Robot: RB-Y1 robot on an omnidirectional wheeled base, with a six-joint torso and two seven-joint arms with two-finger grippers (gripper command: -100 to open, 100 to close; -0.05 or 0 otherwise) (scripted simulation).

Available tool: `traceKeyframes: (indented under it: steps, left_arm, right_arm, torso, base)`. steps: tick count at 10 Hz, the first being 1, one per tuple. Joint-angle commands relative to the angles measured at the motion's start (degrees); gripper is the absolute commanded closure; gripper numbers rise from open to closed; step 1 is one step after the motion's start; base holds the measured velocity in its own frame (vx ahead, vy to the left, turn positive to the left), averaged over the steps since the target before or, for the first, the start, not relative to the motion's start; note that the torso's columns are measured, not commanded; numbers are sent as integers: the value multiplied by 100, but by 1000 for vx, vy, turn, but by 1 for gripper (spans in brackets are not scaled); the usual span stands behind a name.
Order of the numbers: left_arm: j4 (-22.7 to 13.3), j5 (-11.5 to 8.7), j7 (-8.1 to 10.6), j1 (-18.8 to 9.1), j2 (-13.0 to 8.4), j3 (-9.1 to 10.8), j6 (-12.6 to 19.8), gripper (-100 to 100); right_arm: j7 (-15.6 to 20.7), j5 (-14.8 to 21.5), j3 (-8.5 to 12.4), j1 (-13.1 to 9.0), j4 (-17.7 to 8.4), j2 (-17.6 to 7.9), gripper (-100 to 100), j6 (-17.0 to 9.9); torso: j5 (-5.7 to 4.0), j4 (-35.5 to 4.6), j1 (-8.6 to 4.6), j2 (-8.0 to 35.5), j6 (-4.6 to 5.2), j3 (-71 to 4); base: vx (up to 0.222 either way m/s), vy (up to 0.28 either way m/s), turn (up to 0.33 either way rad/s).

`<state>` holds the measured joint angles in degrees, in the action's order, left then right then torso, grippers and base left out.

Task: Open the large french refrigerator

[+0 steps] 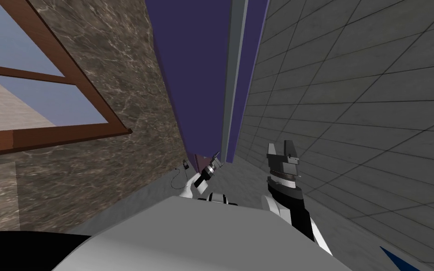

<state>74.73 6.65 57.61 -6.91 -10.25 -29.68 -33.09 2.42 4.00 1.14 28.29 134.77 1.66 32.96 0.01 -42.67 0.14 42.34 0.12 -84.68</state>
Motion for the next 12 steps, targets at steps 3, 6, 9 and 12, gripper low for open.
traceKeyframes:
  steps: [3,6,9,12]
  left_arm:
    - [261,-29,150,-262,9,32,337,-100]
    - [205,1,126,-181,-56,-10,502,-100]
    - [170,10,121,-142,-76,-27,534,0]
    - [157,13,119,-132,-80,-32,545,0]
  right_arm:
    - [0,0,0,-1,0,0,0,0]
    - [0,0,0,0,0,0,0,0]
    - [0,0,0,0,0,0,0,0]
    - [0,0,0,0,0,0,0,0]
  torso:
    - [7,-26,15,24,-4,12]
    - [9,-50,17,34,-4,13]
    - [1,19,-7,9,-14,17]
    - [-1,35,-14,-4,-12,12]
  base:
    - [-34,11,-2]
    - [-17,5,6]
    - [0,0,0]
    - [0,0,0]
